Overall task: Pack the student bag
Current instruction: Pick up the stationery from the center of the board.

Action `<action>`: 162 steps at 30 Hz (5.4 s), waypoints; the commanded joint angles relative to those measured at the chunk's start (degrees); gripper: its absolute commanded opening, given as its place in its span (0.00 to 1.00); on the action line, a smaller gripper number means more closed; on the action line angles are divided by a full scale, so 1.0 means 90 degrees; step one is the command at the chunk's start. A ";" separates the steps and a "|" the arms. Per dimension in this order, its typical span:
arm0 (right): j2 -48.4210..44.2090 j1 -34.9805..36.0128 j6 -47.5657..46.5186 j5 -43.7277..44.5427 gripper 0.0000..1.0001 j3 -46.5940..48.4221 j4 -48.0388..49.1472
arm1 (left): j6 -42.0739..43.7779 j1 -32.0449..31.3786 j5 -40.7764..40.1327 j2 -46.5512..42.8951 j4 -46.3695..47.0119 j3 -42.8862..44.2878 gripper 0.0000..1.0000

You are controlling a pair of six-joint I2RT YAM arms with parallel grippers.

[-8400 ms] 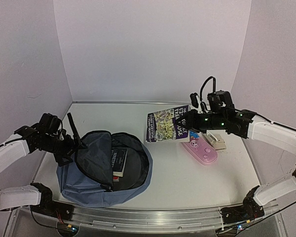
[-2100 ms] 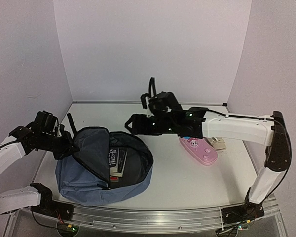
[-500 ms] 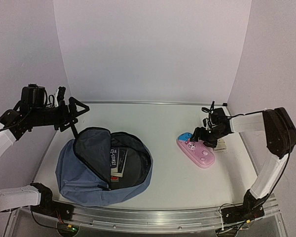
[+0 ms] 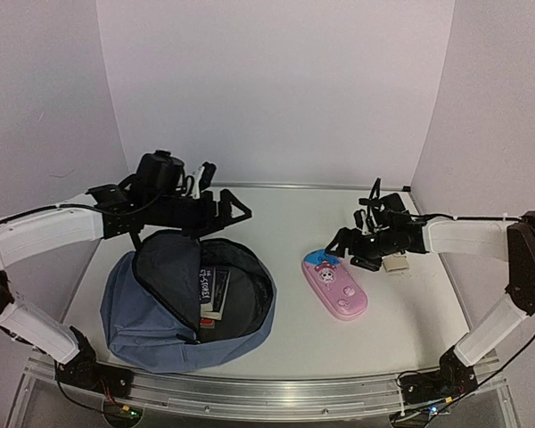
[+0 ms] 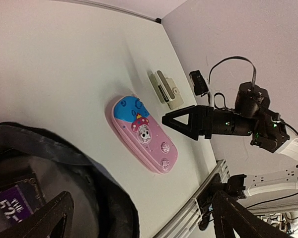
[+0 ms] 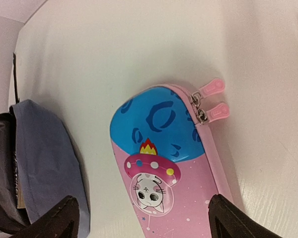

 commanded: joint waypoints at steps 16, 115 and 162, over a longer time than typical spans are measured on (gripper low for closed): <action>-0.0199 -0.0826 -0.0307 -0.0741 0.91 -0.1007 0.0629 | -0.1831 -0.1458 -0.0370 0.3950 -0.0144 0.3130 0.97; -0.0908 0.0791 -0.0987 -0.4349 0.17 0.0581 0.1131 | 0.1490 -0.0500 0.0785 0.1000 -0.1682 0.2035 1.00; -0.1526 0.1054 0.0719 -0.1312 0.98 0.0488 0.2435 | -0.0563 0.0045 0.0630 -0.0592 0.1839 -0.0036 0.24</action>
